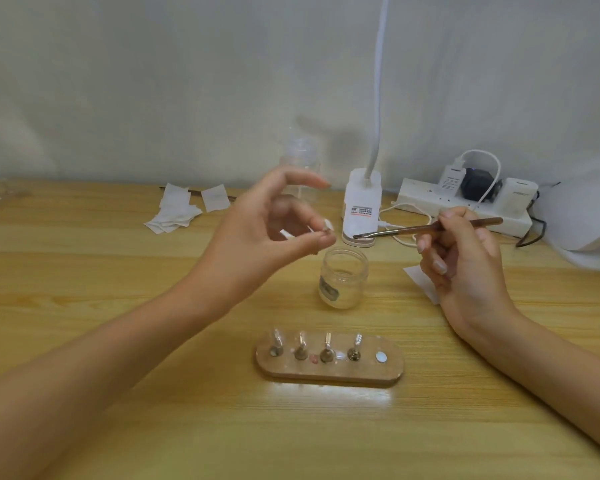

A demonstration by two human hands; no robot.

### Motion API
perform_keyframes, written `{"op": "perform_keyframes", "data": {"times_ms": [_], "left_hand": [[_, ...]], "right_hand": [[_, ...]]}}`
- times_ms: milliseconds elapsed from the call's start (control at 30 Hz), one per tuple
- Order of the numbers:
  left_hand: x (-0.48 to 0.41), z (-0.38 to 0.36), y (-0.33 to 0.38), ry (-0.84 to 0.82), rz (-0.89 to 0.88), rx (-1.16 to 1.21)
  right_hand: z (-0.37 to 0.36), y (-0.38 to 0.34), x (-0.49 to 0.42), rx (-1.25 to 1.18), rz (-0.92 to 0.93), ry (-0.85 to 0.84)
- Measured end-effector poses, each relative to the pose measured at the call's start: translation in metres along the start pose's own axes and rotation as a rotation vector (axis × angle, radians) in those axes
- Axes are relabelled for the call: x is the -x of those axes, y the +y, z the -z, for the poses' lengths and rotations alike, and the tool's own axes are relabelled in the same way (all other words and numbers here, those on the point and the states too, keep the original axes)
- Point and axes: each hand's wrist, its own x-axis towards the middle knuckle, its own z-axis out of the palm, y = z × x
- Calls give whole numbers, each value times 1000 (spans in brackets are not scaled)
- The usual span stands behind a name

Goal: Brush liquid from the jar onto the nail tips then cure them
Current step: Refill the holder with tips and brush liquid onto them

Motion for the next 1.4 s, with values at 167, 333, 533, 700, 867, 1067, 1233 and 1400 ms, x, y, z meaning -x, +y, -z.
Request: {"op": "perform_keyframes", "data": {"times_ms": [167,333,533,700,867,1067,1233,1400], "left_hand": [[-1,1,-24,33,25,100],[0,1,-33,73,-57,-16],[5,-1,-42,76,-75,-35],[5,-4,-43,81,-103,-109],[5,-5,-42,76,-119,-147],[4,-4,-42,74,-137,-177],[5,-4,-41,64,-148,-195],[5,-3,-41,66,-194,-286]], "right_hand": [[0,1,-1,-1,-5,-5],[-1,1,-1,-4,-14,-11],[-4,1,2,27,16,-111],[-3,2,3,118,54,-177],[-4,3,4,148,65,-189],[-4,4,5,183,49,-209],[-2,4,4,137,87,-183],[-5,5,5,179,55,-206]]}}
